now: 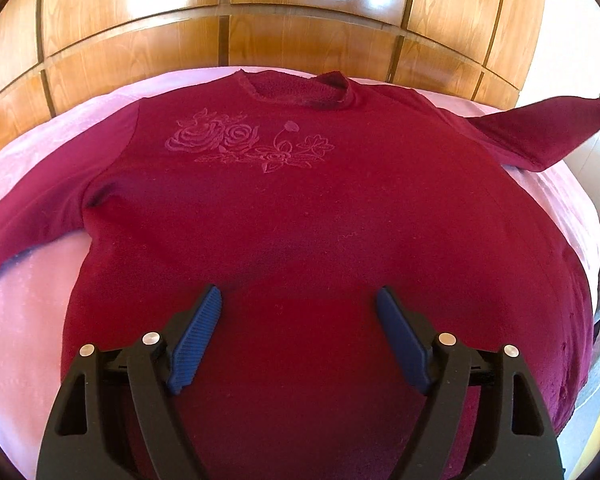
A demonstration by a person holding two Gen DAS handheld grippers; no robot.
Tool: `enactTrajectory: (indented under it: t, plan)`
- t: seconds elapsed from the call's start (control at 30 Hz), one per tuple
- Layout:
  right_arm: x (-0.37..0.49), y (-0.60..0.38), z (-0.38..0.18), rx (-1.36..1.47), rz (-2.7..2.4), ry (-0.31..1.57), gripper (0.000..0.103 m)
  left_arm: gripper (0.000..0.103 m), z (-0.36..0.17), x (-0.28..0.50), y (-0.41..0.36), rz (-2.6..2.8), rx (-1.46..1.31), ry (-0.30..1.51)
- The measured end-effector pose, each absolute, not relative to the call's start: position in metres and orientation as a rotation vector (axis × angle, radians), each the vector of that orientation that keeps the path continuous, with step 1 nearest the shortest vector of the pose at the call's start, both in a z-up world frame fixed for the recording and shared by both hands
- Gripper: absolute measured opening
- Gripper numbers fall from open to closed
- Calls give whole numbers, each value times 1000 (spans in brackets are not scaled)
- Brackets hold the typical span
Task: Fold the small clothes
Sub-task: 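Grasp a sleeve with the right gripper and fold it across the body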
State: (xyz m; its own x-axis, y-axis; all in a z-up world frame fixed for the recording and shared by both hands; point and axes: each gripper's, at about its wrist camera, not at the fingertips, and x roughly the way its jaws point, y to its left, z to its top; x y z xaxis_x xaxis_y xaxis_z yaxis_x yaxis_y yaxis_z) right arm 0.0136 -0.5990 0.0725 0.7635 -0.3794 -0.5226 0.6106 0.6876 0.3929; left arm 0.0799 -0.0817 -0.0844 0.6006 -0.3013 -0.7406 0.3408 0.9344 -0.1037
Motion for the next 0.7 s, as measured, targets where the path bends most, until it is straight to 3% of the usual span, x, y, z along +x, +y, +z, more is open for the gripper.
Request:
enactTrajectory:
  t: [0.07, 0.13, 0.2, 0.23, 0.43, 0.57, 0.63, 0.67, 0.7]
  plan:
    - [41, -624, 64, 588, -625, 471, 4, 80, -84, 81, -82, -370, 51, 852]
    - [61, -649, 51, 615, -649, 508, 12, 81, -85, 83, -83, -368, 53, 855]
    - [54, -659, 36, 667, -667, 483, 83, 81, -85, 83, -83, -367, 53, 861]
    - [46, -658, 32, 683, -673, 458, 85, 81, -85, 83, -83, -367, 53, 862]
    - [37, -625, -29, 806, -526, 565, 79, 82, -85, 84, -82, -370, 54, 861]
    - [63, -603, -77, 891, -455, 680, 57, 82, -85, 84, -83, -366, 56, 859]
    - [79, -601, -83, 859, -473, 692, 52, 82, -85, 84, -83, -366, 58, 861]
    - [88, -601, -79, 808, -503, 709, 25, 82, -85, 84, -83, -367, 57, 862]
    - [89, -600, -77, 793, -514, 721, 6, 82, -85, 84, -83, -369, 58, 865]
